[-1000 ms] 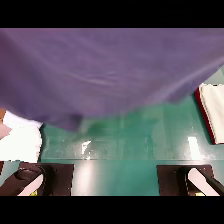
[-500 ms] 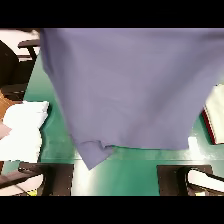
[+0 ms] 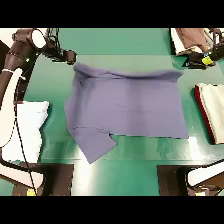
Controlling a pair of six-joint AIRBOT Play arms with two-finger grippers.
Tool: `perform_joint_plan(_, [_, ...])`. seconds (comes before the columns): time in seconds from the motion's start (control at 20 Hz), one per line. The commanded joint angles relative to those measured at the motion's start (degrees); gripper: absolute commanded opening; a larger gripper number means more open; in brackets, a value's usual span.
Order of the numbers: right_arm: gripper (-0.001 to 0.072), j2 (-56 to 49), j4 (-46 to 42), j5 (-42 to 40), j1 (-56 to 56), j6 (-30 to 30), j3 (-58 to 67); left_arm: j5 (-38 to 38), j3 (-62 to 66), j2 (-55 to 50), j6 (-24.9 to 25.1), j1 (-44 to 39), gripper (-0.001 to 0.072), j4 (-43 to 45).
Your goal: Fold the shirts.
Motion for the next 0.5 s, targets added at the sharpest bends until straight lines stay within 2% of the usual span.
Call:
perform_joint_plan(0.0, [0.0453, -1.25, 0.00, 2.47, 0.50, -0.02, 1.27, -8.72, 3.13, -1.01, -0.02, 3.10, 0.0498, -0.13])
perform_joint_plan(0.1, [0.0453, 3.02, 0.46, 2.99, -0.37, -0.07, -4.59, -16.24, 3.85, 0.31, 0.33, 6.67, 0.0498, -0.87])
perform_joint_plan(0.2, [0.0452, 8.20, 5.66, 2.75, -1.70, -1.20, -13.09, -19.08, 0.09, 3.67, 1.42, 9.77, 0.0499, -3.50])
perform_joint_plan(0.35, [0.0452, 16.41, 15.10, 2.54, -4.15, -3.43, -27.39, -15.89, -16.28, 13.68, 1.49, 12.68, 0.0499, -6.32])
perform_joint_plan(0.45, [0.0452, 21.70, 18.82, 0.94, -4.70, -4.37, -35.32, -11.80, -31.54, 22.18, 1.42, 12.85, 0.0500, -6.49])
